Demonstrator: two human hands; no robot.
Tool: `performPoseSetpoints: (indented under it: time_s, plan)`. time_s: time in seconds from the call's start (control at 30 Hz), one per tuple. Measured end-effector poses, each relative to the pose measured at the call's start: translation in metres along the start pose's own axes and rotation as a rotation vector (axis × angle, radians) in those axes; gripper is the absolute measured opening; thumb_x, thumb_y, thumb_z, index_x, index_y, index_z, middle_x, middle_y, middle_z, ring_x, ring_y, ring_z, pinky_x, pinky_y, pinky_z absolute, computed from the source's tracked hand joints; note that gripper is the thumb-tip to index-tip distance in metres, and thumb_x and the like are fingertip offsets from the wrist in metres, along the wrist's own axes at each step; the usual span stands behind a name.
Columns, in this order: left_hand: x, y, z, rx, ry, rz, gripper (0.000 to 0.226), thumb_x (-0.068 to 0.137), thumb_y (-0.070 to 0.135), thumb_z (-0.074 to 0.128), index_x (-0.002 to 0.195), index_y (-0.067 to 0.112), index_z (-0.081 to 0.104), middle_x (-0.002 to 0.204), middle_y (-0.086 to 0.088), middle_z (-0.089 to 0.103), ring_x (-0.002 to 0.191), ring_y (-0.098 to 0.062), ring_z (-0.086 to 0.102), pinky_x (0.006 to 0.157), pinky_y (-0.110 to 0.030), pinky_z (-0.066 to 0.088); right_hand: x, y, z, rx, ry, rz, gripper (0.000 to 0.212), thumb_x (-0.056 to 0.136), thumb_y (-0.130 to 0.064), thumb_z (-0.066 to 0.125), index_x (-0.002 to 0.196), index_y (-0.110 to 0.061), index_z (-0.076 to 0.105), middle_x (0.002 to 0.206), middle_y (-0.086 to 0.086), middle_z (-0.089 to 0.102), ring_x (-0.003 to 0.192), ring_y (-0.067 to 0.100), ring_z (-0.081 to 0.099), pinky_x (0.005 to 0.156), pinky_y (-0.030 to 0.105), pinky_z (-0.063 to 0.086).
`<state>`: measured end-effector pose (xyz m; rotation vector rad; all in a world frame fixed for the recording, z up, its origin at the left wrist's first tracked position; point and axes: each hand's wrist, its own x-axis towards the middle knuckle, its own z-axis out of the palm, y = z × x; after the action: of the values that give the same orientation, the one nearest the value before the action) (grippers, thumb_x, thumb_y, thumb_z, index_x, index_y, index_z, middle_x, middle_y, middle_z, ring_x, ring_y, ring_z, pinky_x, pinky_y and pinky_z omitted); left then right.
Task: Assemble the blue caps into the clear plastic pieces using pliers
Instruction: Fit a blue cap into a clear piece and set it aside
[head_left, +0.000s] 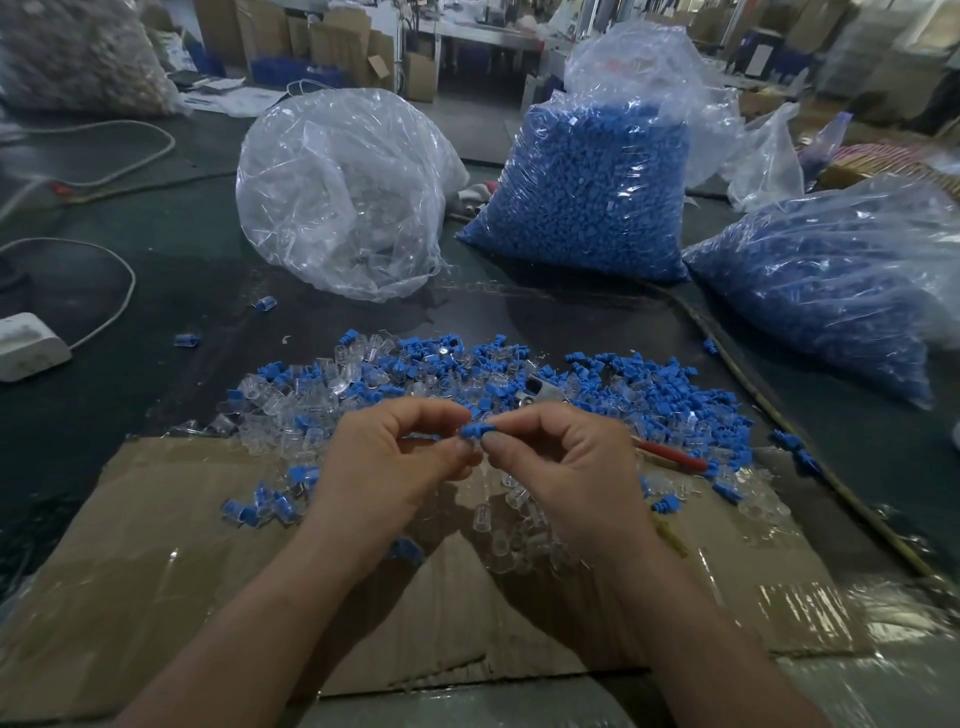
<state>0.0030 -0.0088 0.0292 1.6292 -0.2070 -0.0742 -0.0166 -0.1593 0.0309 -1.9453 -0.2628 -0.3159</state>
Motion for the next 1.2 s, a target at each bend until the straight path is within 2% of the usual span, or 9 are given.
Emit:
performPoseSetpoints:
  time_s: [0.2,0.33,0.47,0.63,0.77,0.87,0.97,1.1,1.2]
  plan:
    - [-0.002,0.003,0.002,-0.042,-0.036,-0.005,0.034,0.073,-0.004,0.067,0.088,0.027,0.067,0.084,0.004,0.072,0.076,-0.006,0.069,0.063,-0.009,0.049,0.000,-0.001,0.001,-0.122,0.071,-0.055,0.029,0.079,-0.011,0.068,0.070,-0.037,0.058,0.067,-0.030,0.061,0.065,-0.001,0.061,0.057,0.011,0.048]
    - [-0.004,0.004,0.002,-0.027,-0.045,0.016,0.032,0.072,0.000,0.068,0.088,0.027,0.067,0.084,0.009,0.072,0.077,-0.005,0.068,0.065,-0.010,0.050,0.000,0.002,0.004,-0.212,0.111,-0.103,0.025,0.078,-0.017,0.067,0.068,-0.037,0.056,0.060,-0.020,0.059,0.063,0.003,0.060,0.054,0.020,0.051]
    - [-0.004,0.004,0.002,-0.034,-0.045,0.023,0.033,0.071,-0.003,0.068,0.086,0.027,0.067,0.083,0.012,0.072,0.077,-0.004,0.069,0.064,-0.009,0.049,-0.001,0.002,0.003,-0.240,0.088,-0.101,0.011,0.076,-0.027,0.065,0.069,-0.032,0.059,0.062,-0.018,0.058,0.062,0.005,0.060,0.054,0.025,0.052]
    - [-0.005,0.004,0.001,0.011,-0.058,0.042,0.036,0.072,-0.004,0.068,0.087,0.028,0.067,0.084,0.011,0.072,0.078,-0.004,0.068,0.065,-0.011,0.050,-0.001,0.003,0.000,-0.178,0.048,-0.069,0.025,0.077,-0.017,0.071,0.066,-0.035,0.058,0.057,-0.020,0.060,0.058,0.001,0.060,0.050,0.013,0.047]
    - [-0.004,0.006,0.000,-0.016,-0.072,0.043,0.030,0.077,-0.004,0.063,0.089,0.023,0.068,0.083,0.007,0.073,0.072,-0.006,0.068,0.064,-0.011,0.050,0.000,0.003,-0.005,-0.024,-0.042,0.014,0.018,0.071,-0.020,0.074,0.069,-0.033,0.061,0.070,-0.015,0.066,0.060,0.003,0.062,0.055,0.014,0.051]
    - [-0.004,0.006,0.000,-0.044,-0.104,0.021,0.027,0.080,-0.004,0.058,0.088,0.019,0.069,0.079,0.002,0.072,0.065,-0.008,0.067,0.061,-0.012,0.050,0.001,0.001,-0.006,0.007,-0.045,0.003,0.023,0.067,-0.022,0.076,0.079,-0.036,0.062,0.078,-0.010,0.066,0.071,0.002,0.063,0.064,0.016,0.052]
    - [-0.004,0.004,0.001,-0.039,-0.100,0.000,0.021,0.078,-0.002,0.061,0.085,0.017,0.065,0.077,0.004,0.071,0.064,-0.008,0.066,0.058,-0.013,0.050,0.002,0.000,-0.005,-0.022,-0.069,-0.088,0.030,0.069,-0.022,0.074,0.087,-0.042,0.063,0.089,-0.017,0.065,0.085,0.001,0.061,0.072,0.018,0.052]
    - [-0.001,0.002,-0.001,-0.068,-0.066,-0.062,0.010,0.072,0.000,0.066,0.078,0.008,0.062,0.067,0.000,0.069,0.058,-0.008,0.064,0.055,-0.014,0.050,0.002,0.000,-0.004,0.042,-0.109,-0.112,0.020,0.068,-0.029,0.066,0.084,-0.042,0.068,0.085,-0.028,0.066,0.084,-0.001,0.064,0.072,0.012,0.050]
    - [0.000,0.003,-0.004,-0.173,-0.076,-0.125,0.011,0.059,0.009,0.068,0.070,0.008,0.066,0.067,-0.006,0.070,0.060,-0.013,0.065,0.056,-0.016,0.051,0.001,-0.002,-0.003,-0.020,-0.079,-0.178,0.034,0.072,-0.031,0.065,0.106,-0.034,0.060,0.083,-0.033,0.063,0.087,-0.004,0.063,0.076,0.012,0.049]
